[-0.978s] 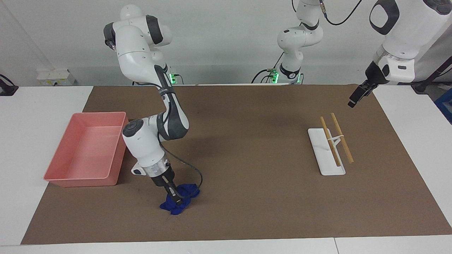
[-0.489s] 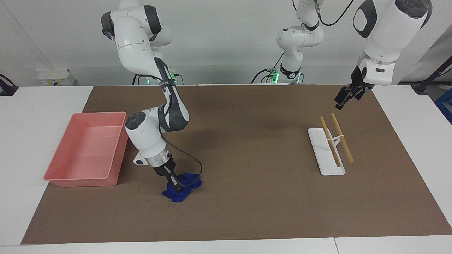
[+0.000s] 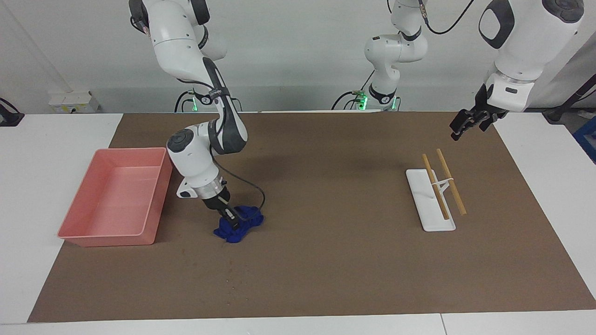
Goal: Wipe water with towel using both arms
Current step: 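Drag the cloth across the wet spot toward the pink bin with the right gripper, then lift the cloth into the pink bin with the right gripper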
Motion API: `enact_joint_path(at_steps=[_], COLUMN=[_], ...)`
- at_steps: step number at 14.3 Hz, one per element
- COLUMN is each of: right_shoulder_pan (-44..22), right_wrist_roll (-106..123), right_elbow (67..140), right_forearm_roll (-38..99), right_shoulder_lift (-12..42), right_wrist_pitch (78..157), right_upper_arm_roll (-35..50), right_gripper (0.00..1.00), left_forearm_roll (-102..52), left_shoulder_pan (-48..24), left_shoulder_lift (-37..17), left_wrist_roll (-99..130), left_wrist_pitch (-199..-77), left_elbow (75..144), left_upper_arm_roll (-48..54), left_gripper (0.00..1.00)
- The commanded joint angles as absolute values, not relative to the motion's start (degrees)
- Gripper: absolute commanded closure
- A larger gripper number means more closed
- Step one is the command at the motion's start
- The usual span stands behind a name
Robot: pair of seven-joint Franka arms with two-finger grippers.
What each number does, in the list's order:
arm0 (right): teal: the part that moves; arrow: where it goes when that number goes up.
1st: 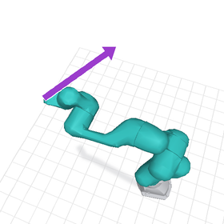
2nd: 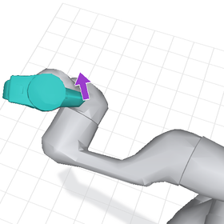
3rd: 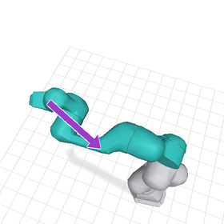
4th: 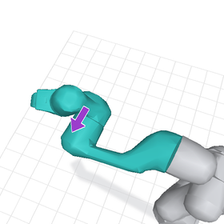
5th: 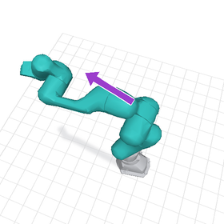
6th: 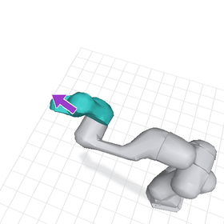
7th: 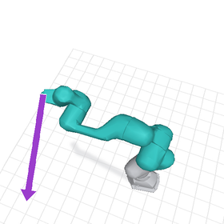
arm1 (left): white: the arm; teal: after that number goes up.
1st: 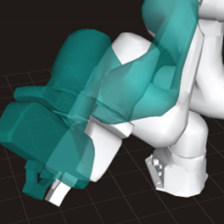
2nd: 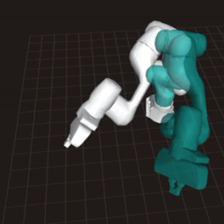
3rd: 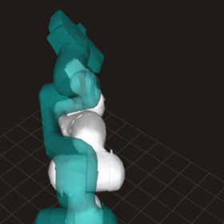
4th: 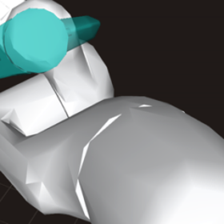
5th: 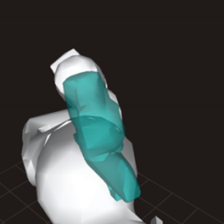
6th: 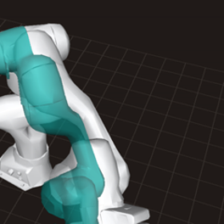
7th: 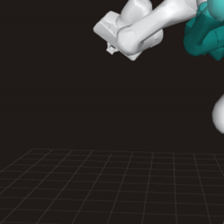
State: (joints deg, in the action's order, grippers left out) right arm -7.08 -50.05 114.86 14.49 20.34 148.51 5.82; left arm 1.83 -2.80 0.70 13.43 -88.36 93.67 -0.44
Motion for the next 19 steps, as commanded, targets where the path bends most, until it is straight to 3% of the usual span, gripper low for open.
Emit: enact_joint_path(at_steps=[1, 4, 10, 19], right_shoulder_pan=[-6.0, -5.4, -2.0, -1.1], right_wrist_roll=[-47.1, -46.7, -44.9, -42.3], right_elbow=[126.8, 133.3, 139.5, 139.2], right_forearm_roll=[14.0, 14.0, 14.1, 14.0], right_shoulder_lift=[16.5, 12.2, 6.9, -0.7], right_wrist_pitch=[146.3, 145.7, 136.8, 124.6], right_upper_arm_roll=[6.0, 6.0, 6.0, 6.0], right_gripper=[1.00, 1.00, 1.00, 1.00], left_forearm_roll=[1.4, 1.3, 0.8, 1.1], left_shoulder_pan=[-4.7, -4.5, -4.6, -4.8], left_shoulder_lift=[3.3, 2.8, 2.7, 2.6], left_wrist_roll=[11.4, 10.7, 9.9, 7.3], left_wrist_pitch=[-87.4, -90.8, -92.1, -91.7], left_elbow=[96.3, 96.0, 96.1, 95.6], left_upper_arm_roll=[-1.4, -1.4, -1.5, -0.7], left_gripper=[0.00, 0.00, 0.00, 0.00])
